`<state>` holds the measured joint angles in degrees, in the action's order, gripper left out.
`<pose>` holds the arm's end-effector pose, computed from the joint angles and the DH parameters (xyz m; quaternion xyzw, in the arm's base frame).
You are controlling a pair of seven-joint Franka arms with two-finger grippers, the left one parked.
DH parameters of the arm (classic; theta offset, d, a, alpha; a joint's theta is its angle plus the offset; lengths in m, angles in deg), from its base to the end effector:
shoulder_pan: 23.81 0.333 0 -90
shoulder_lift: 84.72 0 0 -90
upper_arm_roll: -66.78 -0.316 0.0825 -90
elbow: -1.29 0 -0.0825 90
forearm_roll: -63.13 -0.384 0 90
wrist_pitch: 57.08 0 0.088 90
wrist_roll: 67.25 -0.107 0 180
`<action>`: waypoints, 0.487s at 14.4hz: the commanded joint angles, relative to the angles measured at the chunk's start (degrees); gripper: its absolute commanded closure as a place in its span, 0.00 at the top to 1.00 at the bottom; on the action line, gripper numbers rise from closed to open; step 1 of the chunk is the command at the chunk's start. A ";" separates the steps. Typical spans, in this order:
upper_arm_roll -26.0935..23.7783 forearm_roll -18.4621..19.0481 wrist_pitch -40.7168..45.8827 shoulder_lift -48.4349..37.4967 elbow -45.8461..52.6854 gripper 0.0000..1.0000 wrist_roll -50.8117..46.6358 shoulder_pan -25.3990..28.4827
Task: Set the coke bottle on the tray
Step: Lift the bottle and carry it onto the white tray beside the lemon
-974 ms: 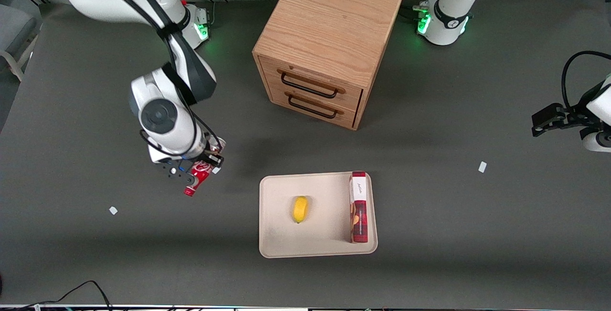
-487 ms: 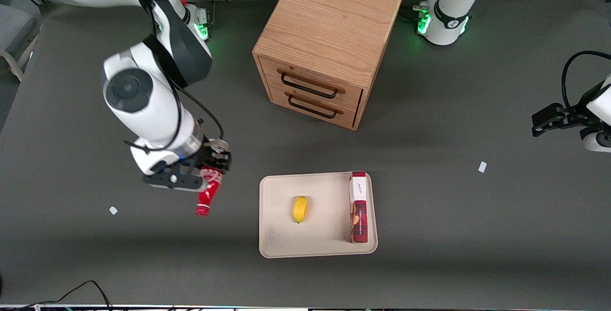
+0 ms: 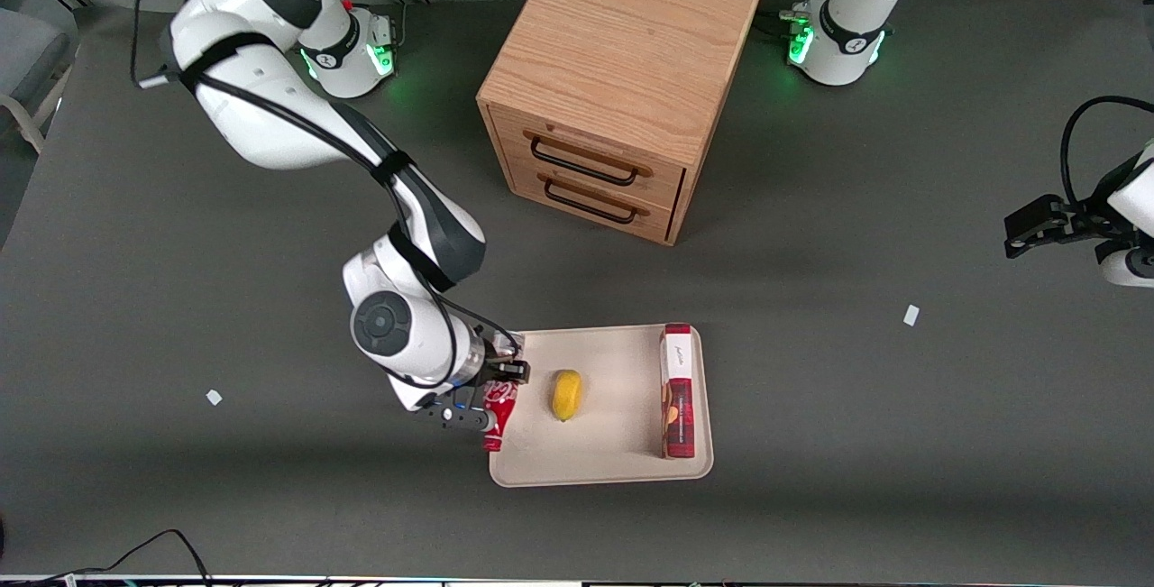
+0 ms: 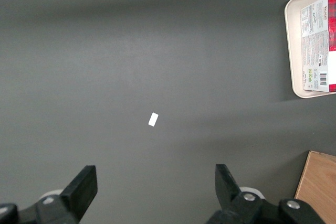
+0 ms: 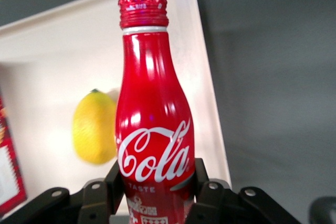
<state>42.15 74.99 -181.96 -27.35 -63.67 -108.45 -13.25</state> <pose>0.6959 0.3481 0.2340 -0.9895 0.0987 0.0048 0.1056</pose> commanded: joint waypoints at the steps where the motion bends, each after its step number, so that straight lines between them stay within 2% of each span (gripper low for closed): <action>1: -0.68 0.61 -2.55 3.97 3.70 0.00 -4.66 0.69; 6: -0.25 0.61 -3.53 5.47 3.52 0.01 -5.20 0.69; 7: -0.16 0.61 -3.53 5.56 3.44 0.37 -5.20 0.69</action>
<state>42.22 74.99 -185.76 -22.64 -62.35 -112.13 -12.97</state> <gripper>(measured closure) 0.449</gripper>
